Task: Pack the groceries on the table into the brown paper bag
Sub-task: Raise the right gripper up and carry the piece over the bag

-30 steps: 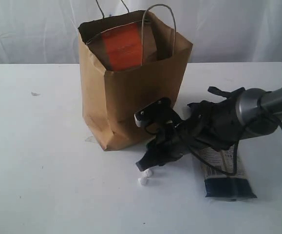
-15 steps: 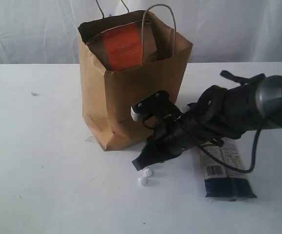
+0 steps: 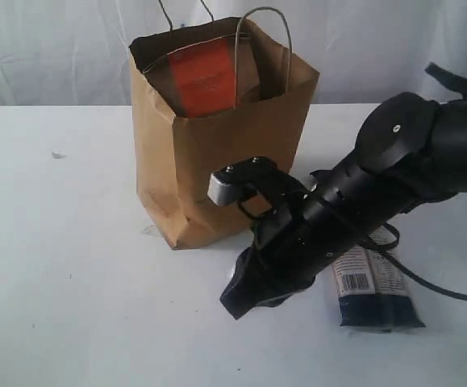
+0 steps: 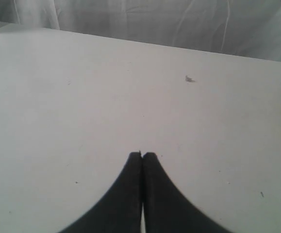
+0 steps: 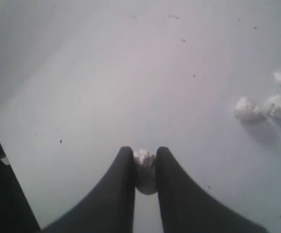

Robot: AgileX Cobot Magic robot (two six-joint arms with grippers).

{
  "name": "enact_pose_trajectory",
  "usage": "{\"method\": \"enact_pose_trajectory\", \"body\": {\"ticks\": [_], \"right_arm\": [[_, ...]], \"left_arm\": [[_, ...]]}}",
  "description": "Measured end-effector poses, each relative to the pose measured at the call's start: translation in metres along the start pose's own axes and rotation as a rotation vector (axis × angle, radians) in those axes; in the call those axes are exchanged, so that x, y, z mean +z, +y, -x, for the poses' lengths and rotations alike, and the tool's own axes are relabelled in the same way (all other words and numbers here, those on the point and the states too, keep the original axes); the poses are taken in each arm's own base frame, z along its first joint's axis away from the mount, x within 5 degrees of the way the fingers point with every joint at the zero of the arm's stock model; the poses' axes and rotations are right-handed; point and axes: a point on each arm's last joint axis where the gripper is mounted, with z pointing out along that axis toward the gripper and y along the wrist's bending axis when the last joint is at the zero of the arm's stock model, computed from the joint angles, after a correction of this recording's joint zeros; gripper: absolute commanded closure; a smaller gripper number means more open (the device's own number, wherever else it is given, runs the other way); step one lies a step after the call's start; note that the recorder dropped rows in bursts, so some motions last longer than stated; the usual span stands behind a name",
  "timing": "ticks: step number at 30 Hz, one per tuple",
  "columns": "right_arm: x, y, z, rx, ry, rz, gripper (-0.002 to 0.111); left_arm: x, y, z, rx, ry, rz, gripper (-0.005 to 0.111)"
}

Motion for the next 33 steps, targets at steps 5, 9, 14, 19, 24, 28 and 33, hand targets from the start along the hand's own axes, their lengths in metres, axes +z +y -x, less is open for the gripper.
{"method": "enact_pose_trajectory", "body": {"ticks": [5,9,14,19,24,28,33], "right_arm": [[0.001,0.009,-0.029,0.059,0.079,0.046,0.108],[-0.027,0.032,-0.038,0.111,0.049,0.084,0.108],[-0.082,0.067,-0.033,0.086,-0.218,0.098,0.108],[-0.13,0.087,-0.015,0.113,-0.573,0.077,0.108],[-0.183,0.098,0.006,0.17,-0.946,0.054,0.108],[-0.204,0.102,0.019,0.137,-1.063,0.016,0.108],[-0.213,0.1,0.048,0.019,-1.081,-0.034,0.108]], "left_arm": [[0.0,0.002,0.0,-0.009,-0.004,0.042,0.107],[0.0,0.002,0.0,-0.009,-0.005,0.043,0.107],[0.0,0.002,0.0,-0.009,-0.005,0.043,0.107],[0.0,0.002,0.0,-0.009,-0.005,0.043,0.107],[0.0,0.002,0.0,-0.009,-0.005,0.043,0.107],[0.0,0.002,0.0,-0.009,-0.005,0.043,0.107],[0.0,0.002,0.0,-0.009,-0.005,0.043,0.107]]}}
